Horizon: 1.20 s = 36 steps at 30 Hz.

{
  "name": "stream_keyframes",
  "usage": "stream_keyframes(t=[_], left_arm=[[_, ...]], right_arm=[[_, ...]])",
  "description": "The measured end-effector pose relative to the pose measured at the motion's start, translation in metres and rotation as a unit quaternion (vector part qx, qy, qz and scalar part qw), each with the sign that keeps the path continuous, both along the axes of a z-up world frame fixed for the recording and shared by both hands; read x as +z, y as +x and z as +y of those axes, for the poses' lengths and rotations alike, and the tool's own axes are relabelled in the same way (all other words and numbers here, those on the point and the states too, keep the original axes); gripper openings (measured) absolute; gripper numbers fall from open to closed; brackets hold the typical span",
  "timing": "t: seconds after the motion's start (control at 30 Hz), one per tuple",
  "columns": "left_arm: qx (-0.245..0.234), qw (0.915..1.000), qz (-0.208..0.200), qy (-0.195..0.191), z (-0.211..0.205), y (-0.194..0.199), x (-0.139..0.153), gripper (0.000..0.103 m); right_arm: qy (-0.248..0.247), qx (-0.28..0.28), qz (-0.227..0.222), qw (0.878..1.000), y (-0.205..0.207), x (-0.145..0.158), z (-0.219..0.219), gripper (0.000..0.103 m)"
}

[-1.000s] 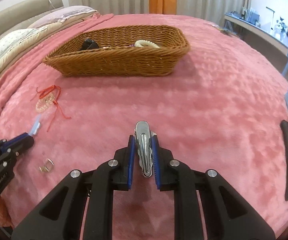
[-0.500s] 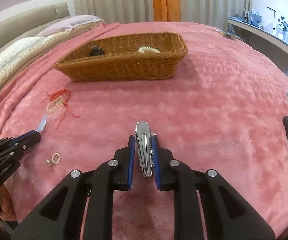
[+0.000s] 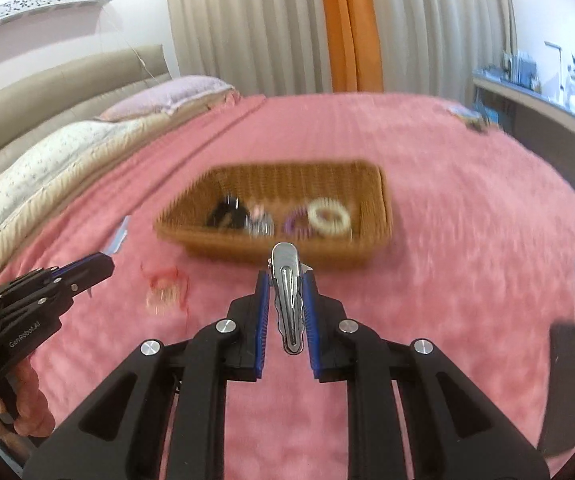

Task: Organize jewelry
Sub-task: 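Carry the pin and silver clip into the basket and open both tools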

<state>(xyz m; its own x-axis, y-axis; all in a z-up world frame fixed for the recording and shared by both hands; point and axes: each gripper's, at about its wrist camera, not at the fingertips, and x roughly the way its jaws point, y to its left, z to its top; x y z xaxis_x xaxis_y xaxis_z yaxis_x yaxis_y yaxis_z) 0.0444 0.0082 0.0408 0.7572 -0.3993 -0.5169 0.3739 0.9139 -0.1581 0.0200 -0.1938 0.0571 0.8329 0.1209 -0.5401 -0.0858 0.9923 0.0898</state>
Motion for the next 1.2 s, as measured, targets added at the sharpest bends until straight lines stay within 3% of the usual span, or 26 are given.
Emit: stream_keyframes(t=[0.2,0.37,0.5,0.83,0.9,0.97,1.0,1.2], left_arm=[[-0.003,0.9999,-0.006,0.008,-0.028,0.06,0.02,0.01],[-0.009,0.9997,0.019,0.008,-0.049,0.105,0.004,0.01],[-0.007,0.9985,0.053,0.013,-0.059,0.133,-0.02,0.01],[-0.007,0.9959,0.09,0.012,-0.055,0.146,-0.042,0.012],[-0.011,0.9963,0.085,0.009,-0.05,0.141,-0.037,0.023],[-0.01,0.9975,0.071,0.002,-0.041,0.129,-0.027,0.048],[-0.006,0.998,0.062,-0.001,-0.036,0.122,-0.022,0.05],[0.016,0.9992,0.028,-0.022,0.012,0.072,0.009,0.052]], right_arm=[[0.008,-0.007,0.013,1.0,0.075,0.006,-0.008,0.014],[0.016,-0.008,0.06,0.998,0.131,-0.016,-0.015,0.014],[0.007,-0.009,0.088,0.996,0.153,-0.034,-0.016,0.014],[-0.004,-0.02,0.112,0.994,0.155,-0.049,-0.016,0.016],[0.005,-0.02,0.11,0.994,0.149,-0.044,-0.019,0.02],[0.006,-0.022,0.098,0.995,0.139,-0.036,-0.021,0.036],[0.006,-0.022,0.088,0.996,0.132,-0.032,-0.021,0.046],[0.007,-0.023,0.051,0.998,0.082,-0.009,-0.012,0.047]])
